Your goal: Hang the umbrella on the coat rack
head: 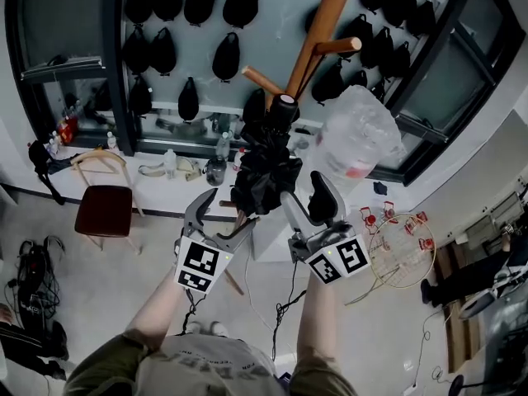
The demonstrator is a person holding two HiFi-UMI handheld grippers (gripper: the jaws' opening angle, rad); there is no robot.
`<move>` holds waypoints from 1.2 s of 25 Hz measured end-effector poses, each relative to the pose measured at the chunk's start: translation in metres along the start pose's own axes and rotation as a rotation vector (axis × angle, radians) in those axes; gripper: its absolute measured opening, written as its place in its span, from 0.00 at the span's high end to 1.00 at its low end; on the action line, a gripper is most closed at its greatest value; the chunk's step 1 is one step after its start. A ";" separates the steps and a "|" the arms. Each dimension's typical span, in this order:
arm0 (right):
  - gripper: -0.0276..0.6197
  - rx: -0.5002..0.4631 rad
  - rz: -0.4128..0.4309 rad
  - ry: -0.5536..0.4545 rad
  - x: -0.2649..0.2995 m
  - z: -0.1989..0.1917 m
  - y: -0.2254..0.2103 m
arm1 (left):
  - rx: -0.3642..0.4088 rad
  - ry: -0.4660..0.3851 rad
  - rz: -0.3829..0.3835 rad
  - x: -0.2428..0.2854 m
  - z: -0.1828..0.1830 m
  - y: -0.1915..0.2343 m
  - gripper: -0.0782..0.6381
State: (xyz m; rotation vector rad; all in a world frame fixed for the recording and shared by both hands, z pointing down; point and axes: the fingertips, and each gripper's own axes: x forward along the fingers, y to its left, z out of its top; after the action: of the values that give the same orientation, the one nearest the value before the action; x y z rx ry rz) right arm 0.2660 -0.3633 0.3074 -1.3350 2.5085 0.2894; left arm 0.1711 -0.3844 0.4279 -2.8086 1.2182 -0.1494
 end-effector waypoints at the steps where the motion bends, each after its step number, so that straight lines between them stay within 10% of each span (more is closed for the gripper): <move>1: 0.48 -0.016 -0.022 0.003 -0.006 -0.003 0.001 | -0.004 -0.002 0.006 -0.001 -0.001 0.000 0.31; 13: 0.49 0.010 -0.191 -0.001 -0.065 -0.036 0.026 | -0.057 0.004 0.058 -0.029 -0.021 -0.002 0.32; 20: 0.53 -0.002 -0.315 0.040 -0.086 -0.054 0.036 | -0.055 -0.068 0.162 -0.050 -0.018 0.002 0.56; 22: 0.70 0.003 -0.355 0.044 -0.091 -0.058 0.035 | -0.043 -0.094 0.204 -0.055 -0.018 0.006 0.65; 30: 0.85 -0.012 -0.392 0.053 -0.098 -0.066 0.038 | -0.063 -0.112 0.249 -0.065 -0.025 0.009 0.85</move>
State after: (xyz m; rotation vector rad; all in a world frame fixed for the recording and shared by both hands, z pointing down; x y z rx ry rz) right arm 0.2758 -0.2865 0.4040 -1.8168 2.2197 0.1838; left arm 0.1171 -0.3436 0.4477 -2.6433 1.5541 0.0609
